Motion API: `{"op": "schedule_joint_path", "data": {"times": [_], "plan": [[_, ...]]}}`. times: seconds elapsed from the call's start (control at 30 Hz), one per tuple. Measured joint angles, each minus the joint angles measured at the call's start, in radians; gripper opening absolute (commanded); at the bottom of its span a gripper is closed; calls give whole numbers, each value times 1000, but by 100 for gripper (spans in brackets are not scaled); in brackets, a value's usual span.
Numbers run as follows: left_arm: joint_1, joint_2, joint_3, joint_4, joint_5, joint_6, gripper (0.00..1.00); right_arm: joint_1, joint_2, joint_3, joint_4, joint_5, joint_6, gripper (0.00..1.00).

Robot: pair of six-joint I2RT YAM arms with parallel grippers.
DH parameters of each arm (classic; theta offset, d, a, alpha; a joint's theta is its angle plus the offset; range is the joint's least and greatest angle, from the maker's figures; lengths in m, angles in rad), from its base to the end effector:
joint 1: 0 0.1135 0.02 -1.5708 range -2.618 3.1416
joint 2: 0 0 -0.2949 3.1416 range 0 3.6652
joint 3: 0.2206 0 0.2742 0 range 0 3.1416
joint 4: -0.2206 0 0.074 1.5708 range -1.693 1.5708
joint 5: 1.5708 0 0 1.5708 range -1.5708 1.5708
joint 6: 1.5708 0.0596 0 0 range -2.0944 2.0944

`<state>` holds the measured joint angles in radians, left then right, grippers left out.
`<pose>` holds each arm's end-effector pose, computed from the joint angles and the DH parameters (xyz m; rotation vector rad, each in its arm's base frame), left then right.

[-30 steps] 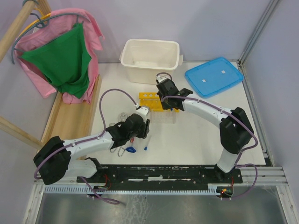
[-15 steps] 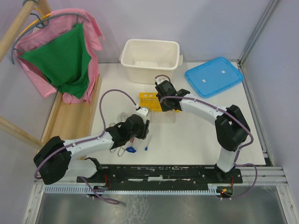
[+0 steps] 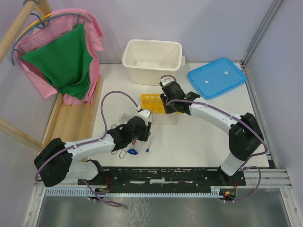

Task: Organize the chemistry lab equipment
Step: Insert the test tube into the slot of the test tube rack.

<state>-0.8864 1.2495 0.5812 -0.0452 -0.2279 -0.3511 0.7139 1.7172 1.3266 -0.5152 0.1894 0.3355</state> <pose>0.1836 -0.2037 0.1882 0.4901 2.2400 -0.3935 0.3210 0.2633 0.2546 -0.3843 2.4372 0.2239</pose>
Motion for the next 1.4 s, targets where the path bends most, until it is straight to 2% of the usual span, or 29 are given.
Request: {"op": "schedule_joint_path", "data": {"times": [0.13,0.27,0.47,0.63,0.93,1.4], "plan": [[0,0,-13,25,0,0,49,14,-122,-82,15,-22,10,36],[1,0,-39,61,3,-1,49,73,-298,-257,86,-43,48,37],[5,34,-43,112,3,-1,49,236,-460,-517,224,-55,140,15],[10,84,-43,172,40,-5,49,347,-420,-646,349,-65,200,9],[21,149,-52,299,119,-52,48,449,-340,-661,519,-56,216,8],[35,239,-65,407,194,-71,39,618,-251,-658,571,55,136,9]]}}
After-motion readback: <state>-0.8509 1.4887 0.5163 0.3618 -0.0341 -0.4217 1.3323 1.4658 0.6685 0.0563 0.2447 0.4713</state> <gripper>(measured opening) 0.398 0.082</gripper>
